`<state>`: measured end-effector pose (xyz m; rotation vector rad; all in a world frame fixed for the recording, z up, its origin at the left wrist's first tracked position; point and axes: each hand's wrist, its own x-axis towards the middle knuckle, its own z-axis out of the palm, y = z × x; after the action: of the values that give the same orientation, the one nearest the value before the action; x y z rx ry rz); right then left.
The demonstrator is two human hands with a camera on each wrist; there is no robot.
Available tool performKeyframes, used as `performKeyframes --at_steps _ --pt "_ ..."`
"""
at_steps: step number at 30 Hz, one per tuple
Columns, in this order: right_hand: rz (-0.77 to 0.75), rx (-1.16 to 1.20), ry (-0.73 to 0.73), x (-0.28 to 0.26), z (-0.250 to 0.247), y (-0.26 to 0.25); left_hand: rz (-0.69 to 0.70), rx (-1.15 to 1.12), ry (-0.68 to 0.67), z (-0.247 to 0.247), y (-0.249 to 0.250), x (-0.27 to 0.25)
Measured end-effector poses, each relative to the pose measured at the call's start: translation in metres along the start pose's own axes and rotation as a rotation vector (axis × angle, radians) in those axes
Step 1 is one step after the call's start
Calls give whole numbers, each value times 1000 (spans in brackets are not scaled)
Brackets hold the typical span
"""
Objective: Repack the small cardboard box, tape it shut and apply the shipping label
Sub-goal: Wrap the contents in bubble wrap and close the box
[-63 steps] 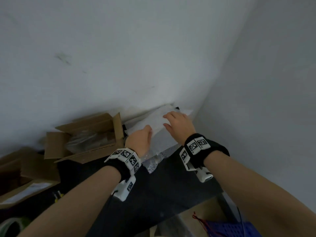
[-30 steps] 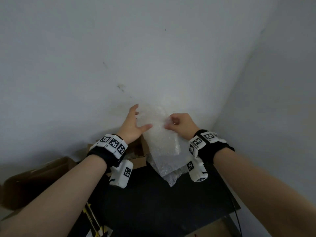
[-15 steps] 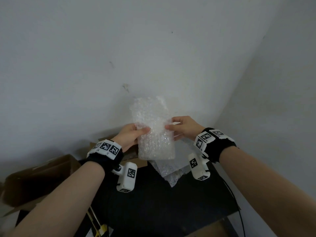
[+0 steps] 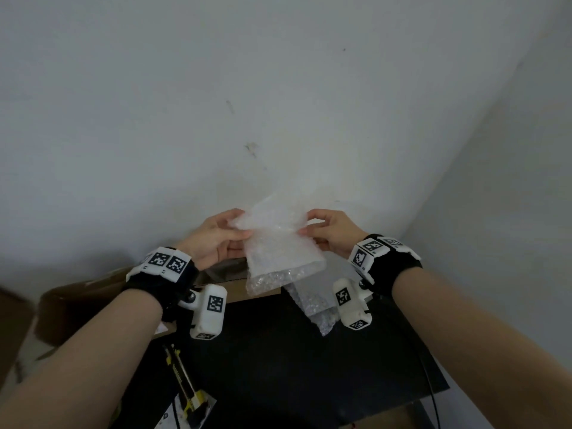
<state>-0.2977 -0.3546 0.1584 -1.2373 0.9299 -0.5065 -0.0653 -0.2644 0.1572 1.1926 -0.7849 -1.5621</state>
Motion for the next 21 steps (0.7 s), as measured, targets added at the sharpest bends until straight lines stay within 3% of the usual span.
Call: performKeyframes --at_steps 4,9,14,16,21 --pt "28 22 -2 6 13 -2 21 95 68 -6 2 -7" --pt "249 31 -63 10 19 -3 127 210 258 -12 0 -12" --pt "259 247 -131 13 33 8 120 147 268 -14 -4 -15" --pt "202 219 -90 16 45 12 110 107 273 -14 -8 -15" --pt "97 80 191 25 76 19 91 81 280 -7 -26 -12"
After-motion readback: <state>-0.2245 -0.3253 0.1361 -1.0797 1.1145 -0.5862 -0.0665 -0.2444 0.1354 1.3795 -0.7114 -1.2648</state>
